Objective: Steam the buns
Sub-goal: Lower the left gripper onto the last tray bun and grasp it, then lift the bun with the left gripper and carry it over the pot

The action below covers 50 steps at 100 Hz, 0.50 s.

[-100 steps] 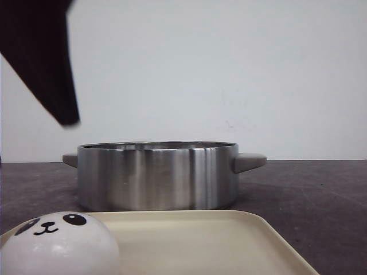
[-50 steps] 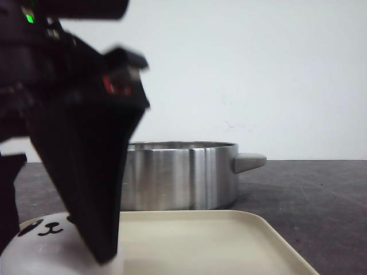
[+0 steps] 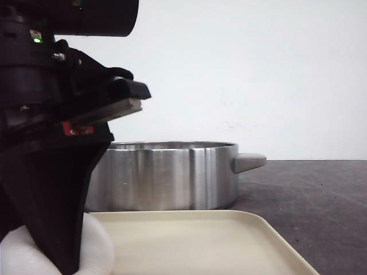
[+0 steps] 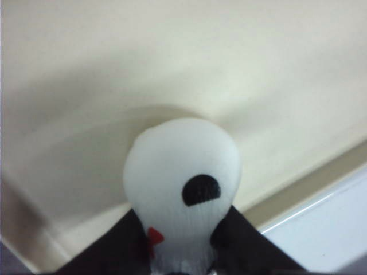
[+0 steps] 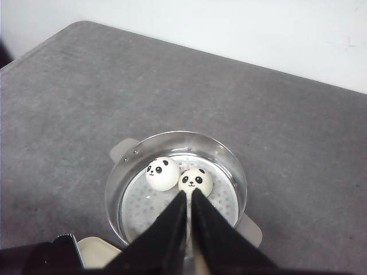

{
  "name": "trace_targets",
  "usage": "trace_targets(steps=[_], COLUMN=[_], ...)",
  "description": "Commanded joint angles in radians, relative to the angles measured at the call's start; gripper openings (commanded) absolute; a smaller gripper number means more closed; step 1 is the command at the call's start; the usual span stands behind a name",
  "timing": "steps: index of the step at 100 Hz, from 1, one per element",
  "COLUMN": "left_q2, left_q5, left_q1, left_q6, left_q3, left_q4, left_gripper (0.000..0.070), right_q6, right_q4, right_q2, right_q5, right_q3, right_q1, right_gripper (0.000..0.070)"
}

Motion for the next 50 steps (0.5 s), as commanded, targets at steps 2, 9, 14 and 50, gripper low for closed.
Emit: trace_targets(steps=[2, 9, 14, 50], left_q2=[-0.007, -0.052, -0.096, -0.285], left_q5=[-0.004, -0.004, -0.005, -0.232], left_q1=[-0.014, -0.018, -0.024, 0.019], left_q6=[0.033, 0.041, 0.043, 0.172], left_q3=[0.019, 0.044, 0.073, 0.402], left_q4=[-0.02, -0.04, -0.049, -0.067], left_gripper=[0.0007, 0.0007, 0.0007, 0.0007], right_q6=[0.004, 0.004, 0.004, 0.008], right_q4=[0.006, 0.004, 0.005, 0.014], right_q2=[0.009, 0.009, 0.009, 0.009], right_q5=[0.003, 0.003, 0.003, 0.003], right_q3=[0.016, 0.016, 0.016, 0.016], right_q1=[0.013, 0.013, 0.013, 0.013], right_gripper=[0.0005, 0.0005, 0.0005, 0.0005])
